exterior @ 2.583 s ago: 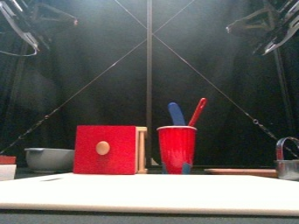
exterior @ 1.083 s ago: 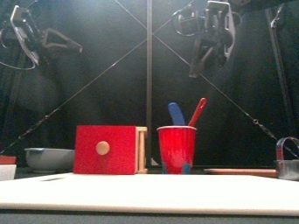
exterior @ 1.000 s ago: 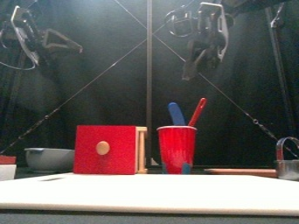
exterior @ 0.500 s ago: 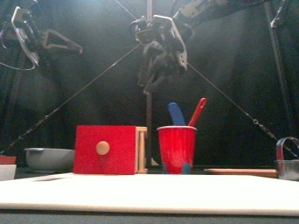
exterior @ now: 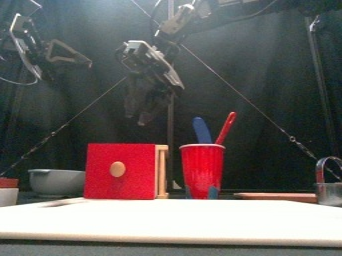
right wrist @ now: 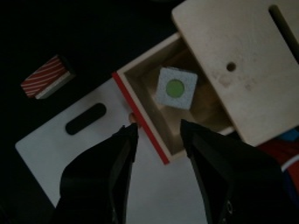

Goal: Place sushi on board then cut the sushi with the knife then place the pieces on the plate
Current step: Place the sushi on the board

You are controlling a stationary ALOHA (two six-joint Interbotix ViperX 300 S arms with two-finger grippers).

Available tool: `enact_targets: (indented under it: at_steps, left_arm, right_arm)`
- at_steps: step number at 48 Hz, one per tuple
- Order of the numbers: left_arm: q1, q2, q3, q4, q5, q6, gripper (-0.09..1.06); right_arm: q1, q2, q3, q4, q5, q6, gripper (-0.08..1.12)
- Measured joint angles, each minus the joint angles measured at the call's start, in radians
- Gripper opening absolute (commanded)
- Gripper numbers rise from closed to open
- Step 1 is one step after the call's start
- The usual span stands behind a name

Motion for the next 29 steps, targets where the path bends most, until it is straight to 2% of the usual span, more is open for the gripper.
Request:
enact_targets:
  at_steps: [8, 13, 23, 29]
  left_arm:
    - [0.072, 0.0, 0.017, 0.0, 0.002, 0.0, 0.06]
    - [0.1, -0.002, 0.02, 0.0, 0.006, 0.0, 0.06]
    - [0.121, -0.002, 0.02, 0.0, 0.009, 0.0, 0.06]
    - [0.123, 0.0, 0.02, 0.0, 0.011, -0.003, 0.06]
  right_arm:
    - [-0.011, 0.018, -0.015, -0.014, 0.002, 0.0, 0.8]
    - [-0.021, 0.02, -0.005, -0.017, 0.0, 0.002, 0.8]
    - [-0.034, 0.02, 0.049, -0.029, -0.044, 0.002, 0.8]
    - [-0.035, 0.02, 0.074, -0.029, -0.095, 0.0, 0.8]
